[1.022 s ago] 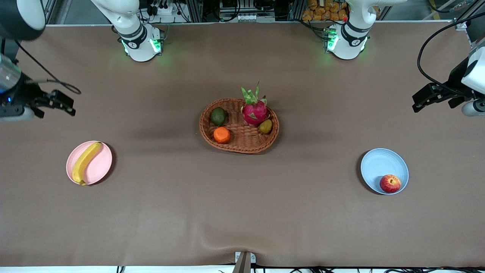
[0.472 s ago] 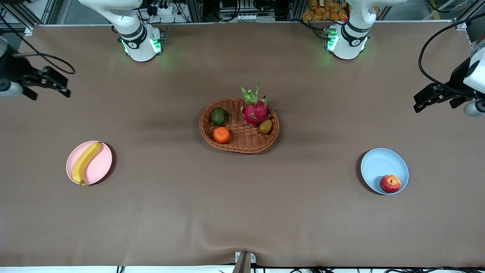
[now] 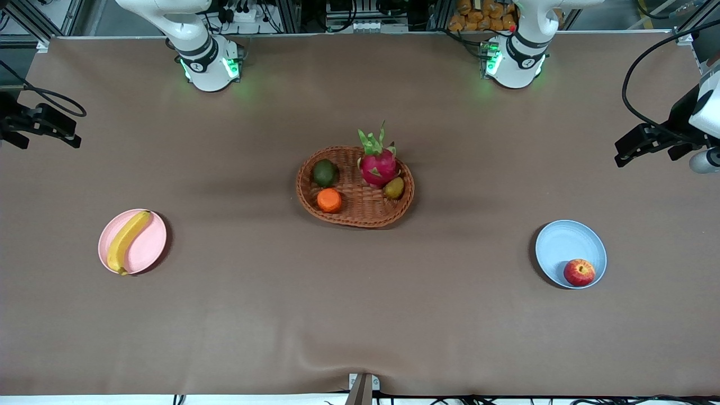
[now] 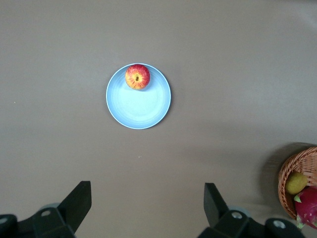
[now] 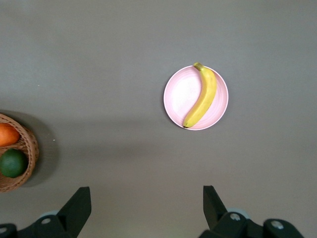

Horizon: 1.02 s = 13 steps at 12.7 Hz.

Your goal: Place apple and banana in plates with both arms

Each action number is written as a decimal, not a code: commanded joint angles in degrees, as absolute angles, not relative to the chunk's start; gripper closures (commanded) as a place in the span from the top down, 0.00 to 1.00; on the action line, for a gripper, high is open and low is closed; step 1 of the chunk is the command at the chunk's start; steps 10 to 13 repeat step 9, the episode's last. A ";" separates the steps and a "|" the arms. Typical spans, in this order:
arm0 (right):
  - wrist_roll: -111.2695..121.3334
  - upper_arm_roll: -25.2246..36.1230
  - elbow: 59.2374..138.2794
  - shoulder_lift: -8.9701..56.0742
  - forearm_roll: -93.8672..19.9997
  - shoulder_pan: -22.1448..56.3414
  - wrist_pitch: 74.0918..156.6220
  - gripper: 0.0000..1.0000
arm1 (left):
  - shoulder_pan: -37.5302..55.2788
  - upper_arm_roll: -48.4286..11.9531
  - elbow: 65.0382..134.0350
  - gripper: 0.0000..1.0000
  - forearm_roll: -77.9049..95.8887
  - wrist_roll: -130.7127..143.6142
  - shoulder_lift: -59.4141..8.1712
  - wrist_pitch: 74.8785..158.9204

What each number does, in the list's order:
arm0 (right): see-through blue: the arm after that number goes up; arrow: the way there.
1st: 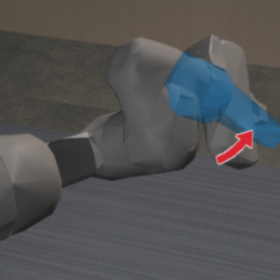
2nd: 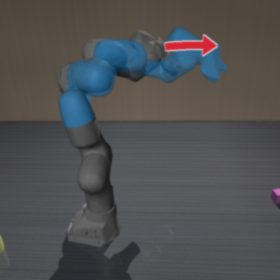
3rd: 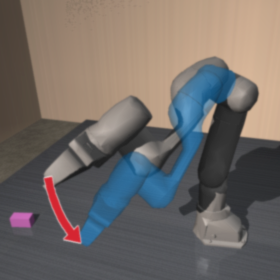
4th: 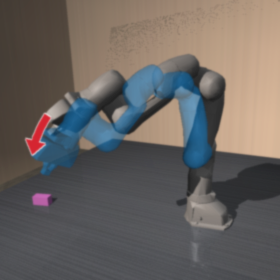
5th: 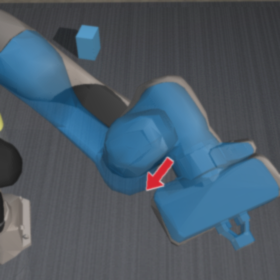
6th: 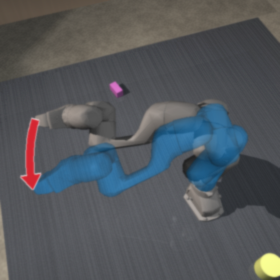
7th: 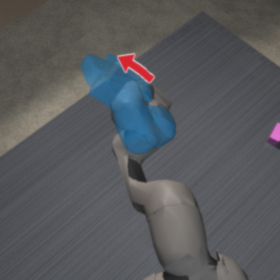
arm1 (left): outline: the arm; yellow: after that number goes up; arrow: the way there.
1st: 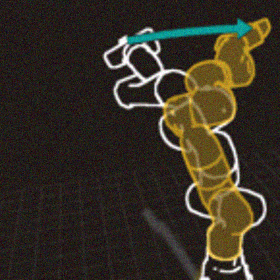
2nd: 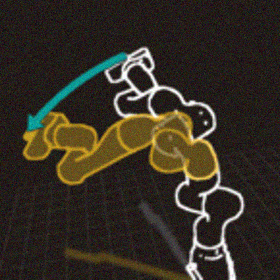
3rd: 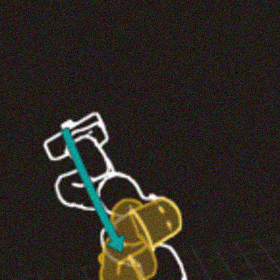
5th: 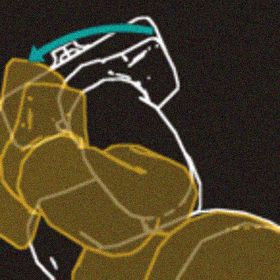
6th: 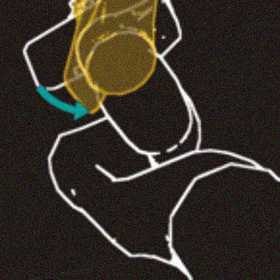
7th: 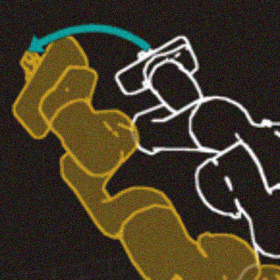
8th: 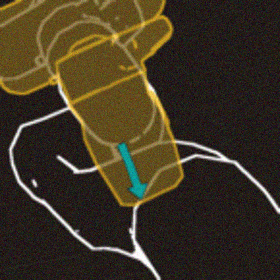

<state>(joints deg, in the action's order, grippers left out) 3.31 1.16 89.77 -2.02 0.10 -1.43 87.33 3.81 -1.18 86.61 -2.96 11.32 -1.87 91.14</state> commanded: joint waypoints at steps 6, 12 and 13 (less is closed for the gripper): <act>2.02 1.94 92.11 -4.13 -1.32 -0.62 89.39 1.00 | 4.31 -1.14 87.37 1.00 -3.08 9.76 -0.70 88.42; 2.02 2.02 91.85 -4.04 -1.23 -0.62 88.95 1.00 | 4.48 -1.23 86.66 1.00 -2.99 9.76 -0.70 86.67; 2.02 2.02 91.85 -4.04 -1.23 -0.62 88.95 1.00 | 4.48 -1.23 86.66 1.00 -2.99 9.76 -0.70 86.67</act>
